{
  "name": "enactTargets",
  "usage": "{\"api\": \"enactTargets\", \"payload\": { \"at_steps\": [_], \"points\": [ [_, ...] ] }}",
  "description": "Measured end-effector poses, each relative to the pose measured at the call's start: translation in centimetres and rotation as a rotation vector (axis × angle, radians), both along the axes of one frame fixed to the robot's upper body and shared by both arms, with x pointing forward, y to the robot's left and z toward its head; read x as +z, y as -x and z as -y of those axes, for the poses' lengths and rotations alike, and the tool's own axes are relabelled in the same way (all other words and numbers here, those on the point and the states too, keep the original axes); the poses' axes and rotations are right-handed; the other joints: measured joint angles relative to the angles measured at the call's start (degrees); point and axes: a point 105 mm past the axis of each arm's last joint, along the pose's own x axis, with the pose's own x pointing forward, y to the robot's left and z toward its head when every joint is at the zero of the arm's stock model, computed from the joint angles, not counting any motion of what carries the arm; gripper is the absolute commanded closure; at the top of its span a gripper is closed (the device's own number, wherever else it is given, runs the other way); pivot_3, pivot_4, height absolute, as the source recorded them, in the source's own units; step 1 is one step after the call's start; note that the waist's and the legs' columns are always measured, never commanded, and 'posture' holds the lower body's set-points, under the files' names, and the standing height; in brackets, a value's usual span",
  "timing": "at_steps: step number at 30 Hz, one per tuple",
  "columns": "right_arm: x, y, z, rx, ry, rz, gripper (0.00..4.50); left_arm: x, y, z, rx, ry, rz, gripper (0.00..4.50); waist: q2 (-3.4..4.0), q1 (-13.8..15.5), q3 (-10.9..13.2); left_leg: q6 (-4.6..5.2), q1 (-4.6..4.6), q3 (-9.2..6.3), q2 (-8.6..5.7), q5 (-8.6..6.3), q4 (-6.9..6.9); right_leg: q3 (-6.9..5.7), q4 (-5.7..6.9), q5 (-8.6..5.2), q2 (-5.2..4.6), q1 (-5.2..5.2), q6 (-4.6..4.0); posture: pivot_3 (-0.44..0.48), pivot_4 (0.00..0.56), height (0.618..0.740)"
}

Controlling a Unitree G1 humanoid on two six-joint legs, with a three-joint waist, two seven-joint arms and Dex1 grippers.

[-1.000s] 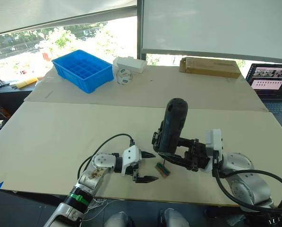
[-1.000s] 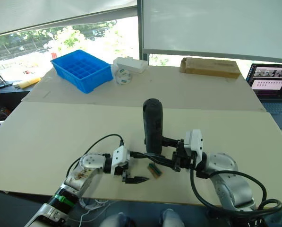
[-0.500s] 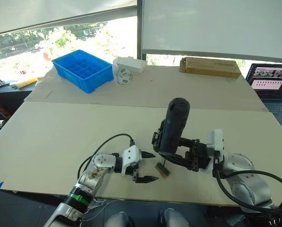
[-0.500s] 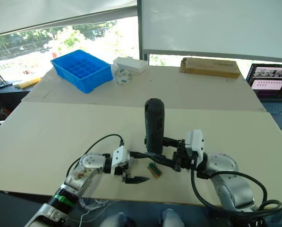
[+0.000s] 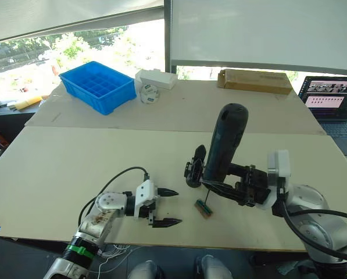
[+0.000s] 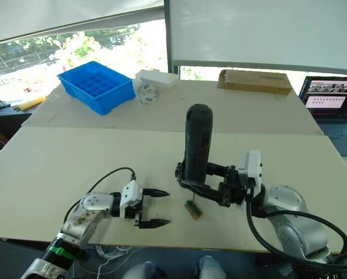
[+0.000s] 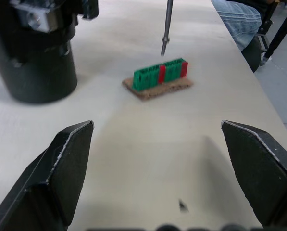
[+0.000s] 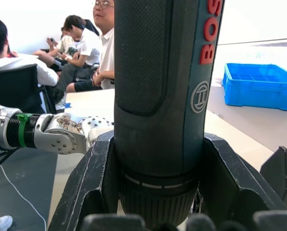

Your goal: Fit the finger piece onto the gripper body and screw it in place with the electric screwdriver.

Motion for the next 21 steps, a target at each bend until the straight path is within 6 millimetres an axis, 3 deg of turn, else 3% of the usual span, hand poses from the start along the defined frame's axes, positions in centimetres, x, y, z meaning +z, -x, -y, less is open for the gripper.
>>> {"api": "enactTargets", "payload": {
  "at_steps": [5,9,14,21],
  "points": [
    [1.4,0.3,0.8,-0.037,-0.022,0.026,2.59,0.9,0.2,-1.6,0.027,0.051,-0.012,0.02,-0.01,0.42,0.01,0.0,-0.12,0.0,-0.01,0.0,0.01,0.0,-0.01,0.0,0.0,-0.1,0.0,0.0,0.15,0.74],
    [3.6,0.5,2.4,-0.116,-0.039,0.064,2.59,4.1,0.5,-3.6,0.045,0.185,0.003,0.02,-0.02,0.39,0.01,0.0,-0.3,0.02,-0.03,0.0,0.02,0.0,0.01,0.01,0.03,-0.28,0.01,0.0,0.15,0.74],
    [5.1,0.5,3.2,-0.152,-0.043,0.065,2.59,6.2,0.1,-3.8,0.051,0.25,0.01,0.02,-0.03,0.37,0.02,-0.01,-0.29,0.09,-0.08,0.01,0.03,0.0,0.05,0.02,0.28,-0.27,0.04,0.0,0.15,0.74],
    [9.2,0.3,3.4,-0.139,-0.063,0.128,2.59,9.4,-0.9,-3.3,0.039,0.3,0.043,0.02,-0.05,0.33,0.03,-0.03,-0.28,0.11,-0.08,0.02,0.04,0.01,0.05,0.02,0.38,-0.26,0.04,0.0,0.15,0.74]
  ]
}}
